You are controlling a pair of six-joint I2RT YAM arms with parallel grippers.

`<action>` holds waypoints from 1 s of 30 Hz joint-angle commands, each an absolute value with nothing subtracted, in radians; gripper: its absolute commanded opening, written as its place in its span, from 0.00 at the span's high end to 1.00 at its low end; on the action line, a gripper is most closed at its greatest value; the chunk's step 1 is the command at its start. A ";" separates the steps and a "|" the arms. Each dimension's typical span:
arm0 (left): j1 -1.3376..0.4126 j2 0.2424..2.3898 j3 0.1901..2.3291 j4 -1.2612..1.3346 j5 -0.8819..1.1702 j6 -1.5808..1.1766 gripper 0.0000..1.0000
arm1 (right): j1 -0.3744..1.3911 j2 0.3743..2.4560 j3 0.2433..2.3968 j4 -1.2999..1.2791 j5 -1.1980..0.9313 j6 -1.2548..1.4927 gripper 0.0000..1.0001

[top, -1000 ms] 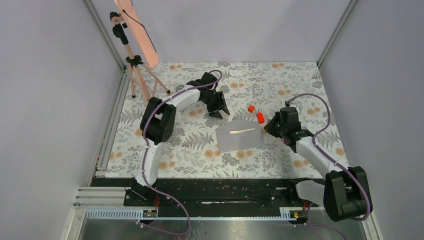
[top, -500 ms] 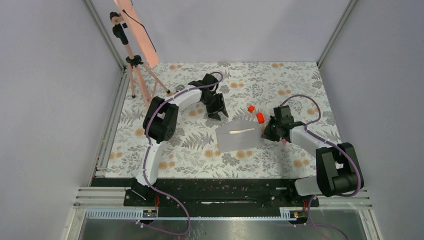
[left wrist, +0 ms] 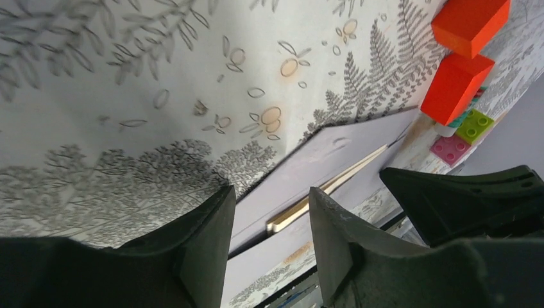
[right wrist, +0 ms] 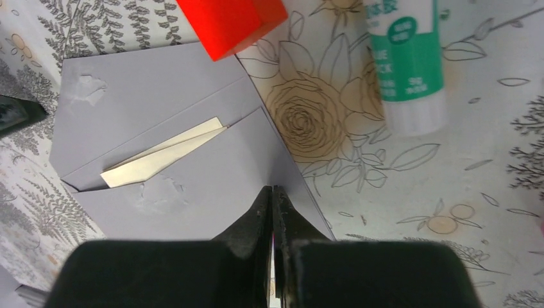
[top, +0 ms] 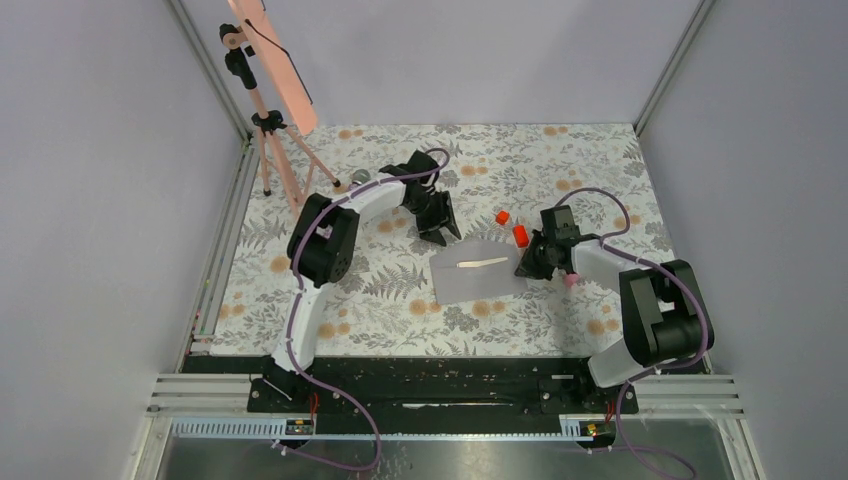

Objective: Place the letter into the envelope and seal it
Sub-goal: Seal the envelope flap on the envelope.

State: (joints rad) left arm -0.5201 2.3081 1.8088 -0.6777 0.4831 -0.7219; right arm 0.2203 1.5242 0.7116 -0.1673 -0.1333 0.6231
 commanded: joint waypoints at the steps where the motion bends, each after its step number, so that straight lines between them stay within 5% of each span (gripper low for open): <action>1: -0.547 2.313 1.780 -0.660 0.528 -0.698 0.51 | 0.234 1.575 0.732 -0.185 -0.163 0.617 1.00; 17: -0.554 2.169 1.583 -0.378 0.696 -0.792 0.51 | 0.245 1.605 0.750 -0.190 -0.158 0.616 1.00; 30: -0.526 2.184 1.737 -0.647 0.359 -0.493 0.42 | 0.303 1.638 0.786 -0.212 -0.230 0.448 1.00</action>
State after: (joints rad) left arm -0.5449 2.2200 1.6836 -0.5591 0.4709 -0.6209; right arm 0.2497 1.6032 0.7727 -0.1478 -0.2214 0.5697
